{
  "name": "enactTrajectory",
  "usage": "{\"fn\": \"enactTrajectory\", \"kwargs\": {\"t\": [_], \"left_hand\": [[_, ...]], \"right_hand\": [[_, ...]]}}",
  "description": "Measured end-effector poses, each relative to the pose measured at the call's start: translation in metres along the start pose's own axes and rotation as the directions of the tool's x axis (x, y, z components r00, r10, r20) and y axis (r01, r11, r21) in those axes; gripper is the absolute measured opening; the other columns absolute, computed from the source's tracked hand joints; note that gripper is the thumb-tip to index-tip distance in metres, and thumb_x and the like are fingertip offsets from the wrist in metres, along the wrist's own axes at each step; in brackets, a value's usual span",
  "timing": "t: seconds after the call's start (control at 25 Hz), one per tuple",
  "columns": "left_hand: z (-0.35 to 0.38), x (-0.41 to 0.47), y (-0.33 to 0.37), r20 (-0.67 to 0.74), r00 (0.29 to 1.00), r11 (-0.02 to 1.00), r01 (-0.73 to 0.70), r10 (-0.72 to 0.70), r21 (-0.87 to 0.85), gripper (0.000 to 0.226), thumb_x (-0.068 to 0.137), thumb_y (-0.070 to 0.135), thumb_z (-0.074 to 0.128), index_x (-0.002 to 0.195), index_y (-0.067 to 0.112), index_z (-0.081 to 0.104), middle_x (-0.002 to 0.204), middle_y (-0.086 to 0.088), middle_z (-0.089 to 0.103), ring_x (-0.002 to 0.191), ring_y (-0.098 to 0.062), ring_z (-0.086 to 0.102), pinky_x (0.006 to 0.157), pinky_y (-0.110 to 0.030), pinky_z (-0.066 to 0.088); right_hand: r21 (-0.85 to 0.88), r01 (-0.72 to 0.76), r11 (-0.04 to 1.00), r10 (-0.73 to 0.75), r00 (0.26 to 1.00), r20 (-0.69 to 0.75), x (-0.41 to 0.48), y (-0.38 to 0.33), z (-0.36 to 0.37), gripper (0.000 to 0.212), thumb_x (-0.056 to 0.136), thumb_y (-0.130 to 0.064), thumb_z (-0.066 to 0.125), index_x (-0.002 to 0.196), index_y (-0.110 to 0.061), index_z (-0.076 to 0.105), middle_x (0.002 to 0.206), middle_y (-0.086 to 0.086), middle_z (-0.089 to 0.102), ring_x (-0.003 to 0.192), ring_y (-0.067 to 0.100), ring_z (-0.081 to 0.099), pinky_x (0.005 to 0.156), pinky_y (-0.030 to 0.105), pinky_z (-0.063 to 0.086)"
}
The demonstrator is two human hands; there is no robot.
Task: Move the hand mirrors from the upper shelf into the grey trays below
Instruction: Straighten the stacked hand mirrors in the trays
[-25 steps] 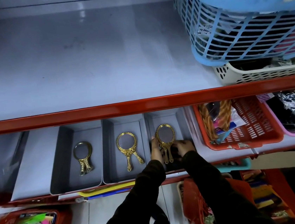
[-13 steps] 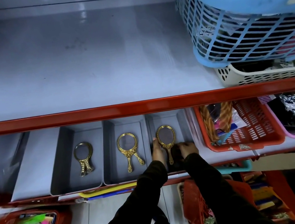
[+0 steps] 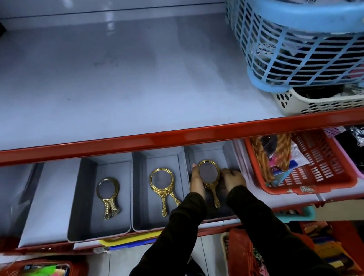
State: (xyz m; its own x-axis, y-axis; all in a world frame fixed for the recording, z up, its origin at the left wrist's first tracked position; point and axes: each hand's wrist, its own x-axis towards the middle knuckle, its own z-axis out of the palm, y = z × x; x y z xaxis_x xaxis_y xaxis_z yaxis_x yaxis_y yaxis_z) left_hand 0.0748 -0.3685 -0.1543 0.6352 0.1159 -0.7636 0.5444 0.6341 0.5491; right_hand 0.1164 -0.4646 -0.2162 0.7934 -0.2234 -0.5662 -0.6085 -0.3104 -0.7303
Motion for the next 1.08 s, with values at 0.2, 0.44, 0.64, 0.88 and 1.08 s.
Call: {"fn": "enactTrajectory", "kwargs": {"t": [0.2,0.44,0.64,0.88,1.08], "left_hand": [[-0.033,-0.016,0.016,0.068,0.987,0.989,-0.141,0.143,-0.035,0.065,0.101,0.049,0.02,0.149,0.008,0.032,0.156,-0.014,0.033,0.146,-0.029,0.029,0.118,-0.036,0.022],[-0.106,-0.019,0.046,-0.093,0.95,0.949,-0.305,0.298,-0.079,0.065,0.101,0.05,0.019,0.147,0.009,0.036,0.151,-0.01,0.042,0.141,-0.028,0.036,0.119,-0.04,0.023],[-0.136,-0.005,0.052,-0.142,0.978,0.987,-0.157,0.152,-0.026,0.078,0.098,0.057,0.017,0.153,0.003,0.02,0.158,-0.014,0.027,0.146,-0.027,0.026,0.118,-0.036,0.019],[-0.152,0.017,0.037,-0.17,0.984,0.997,0.038,-0.05,-0.072,0.09,0.088,0.074,0.025,0.154,0.012,0.023,0.159,-0.014,0.025,0.147,-0.032,0.023,0.118,-0.049,0.019],[-0.156,0.02,0.027,-0.151,0.988,0.996,0.021,-0.034,-0.086,0.09,0.087,0.075,0.024,0.153,0.015,0.028,0.156,-0.017,0.032,0.144,-0.039,0.027,0.117,-0.051,0.023]], "right_hand": [[0.166,0.069,0.984,-0.072,0.997,0.011,-0.036,-0.015,0.016,0.033,0.095,-0.026,0.048,0.108,-0.002,0.067,0.101,0.018,0.069,0.099,0.038,0.065,0.094,0.054,0.052],[0.256,0.071,0.964,-0.133,0.963,0.234,-0.081,-0.036,0.069,0.029,0.095,-0.032,0.051,0.111,-0.012,0.064,0.122,0.019,0.065,0.103,0.031,0.064,0.095,0.045,0.053],[0.064,-0.011,0.998,-0.011,0.942,0.336,-0.084,-0.036,0.112,0.059,0.096,-0.047,0.041,0.14,-0.008,0.045,0.146,0.017,0.047,0.133,0.034,0.045,0.115,0.045,0.033],[0.058,-0.152,0.987,0.128,0.943,0.308,-0.073,-0.016,0.133,0.06,0.098,-0.048,0.041,0.139,-0.005,0.045,0.14,0.021,0.051,0.127,0.036,0.048,0.102,0.036,0.037],[0.145,-0.236,0.961,0.185,0.937,0.298,-0.071,-0.008,0.137,0.055,0.095,-0.047,0.047,0.137,-0.01,0.046,0.135,0.019,0.053,0.119,0.035,0.05,0.1,0.041,0.039]]}}
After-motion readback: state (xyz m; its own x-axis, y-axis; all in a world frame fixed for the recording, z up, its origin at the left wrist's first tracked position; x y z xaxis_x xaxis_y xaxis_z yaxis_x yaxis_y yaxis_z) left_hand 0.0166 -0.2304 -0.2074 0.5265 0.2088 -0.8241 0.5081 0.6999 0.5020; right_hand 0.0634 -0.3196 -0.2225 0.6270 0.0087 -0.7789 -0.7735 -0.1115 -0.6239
